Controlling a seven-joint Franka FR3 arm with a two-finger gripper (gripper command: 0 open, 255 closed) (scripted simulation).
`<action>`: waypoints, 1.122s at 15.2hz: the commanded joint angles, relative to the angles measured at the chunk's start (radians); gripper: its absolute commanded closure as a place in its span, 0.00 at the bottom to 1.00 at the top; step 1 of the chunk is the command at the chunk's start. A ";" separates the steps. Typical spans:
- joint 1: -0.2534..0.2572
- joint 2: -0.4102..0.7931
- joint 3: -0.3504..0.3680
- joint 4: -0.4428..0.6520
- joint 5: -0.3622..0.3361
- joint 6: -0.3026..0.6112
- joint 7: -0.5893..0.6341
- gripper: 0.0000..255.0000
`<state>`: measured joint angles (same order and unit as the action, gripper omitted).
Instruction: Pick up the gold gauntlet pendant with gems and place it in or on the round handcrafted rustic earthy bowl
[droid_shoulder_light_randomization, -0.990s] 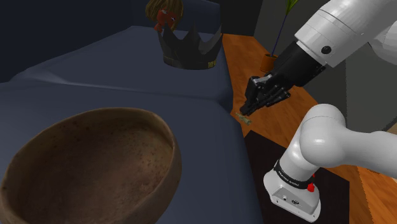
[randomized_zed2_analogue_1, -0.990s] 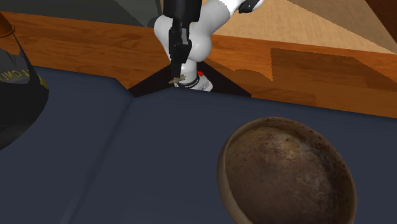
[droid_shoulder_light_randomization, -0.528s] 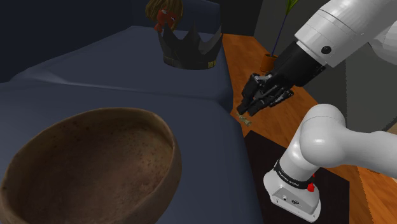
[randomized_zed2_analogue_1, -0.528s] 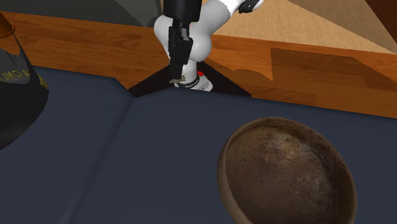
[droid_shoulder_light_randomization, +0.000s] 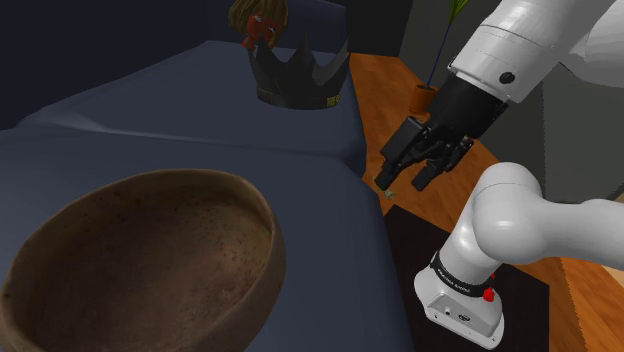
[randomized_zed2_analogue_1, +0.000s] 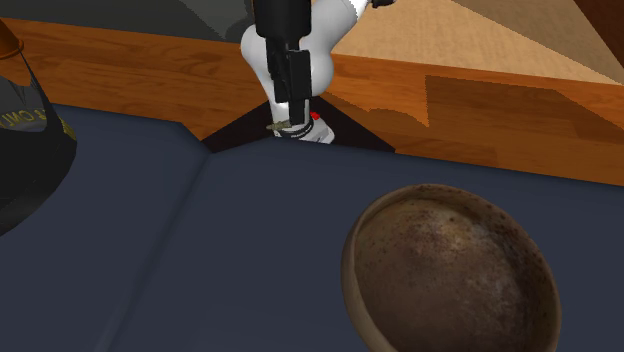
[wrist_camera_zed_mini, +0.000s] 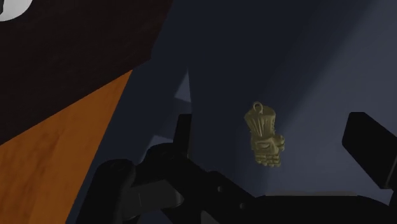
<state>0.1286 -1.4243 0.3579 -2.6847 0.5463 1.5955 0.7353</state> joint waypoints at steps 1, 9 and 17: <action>0.004 -0.004 0.017 -0.025 0.016 0.021 -0.002 0.00; 0.008 -0.007 0.031 -0.044 0.029 0.038 -0.004 0.00; 0.007 -0.005 0.030 -0.044 0.028 0.040 -0.006 1.00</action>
<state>0.1363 -1.4328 0.3861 -2.7218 0.5771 1.6392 0.7305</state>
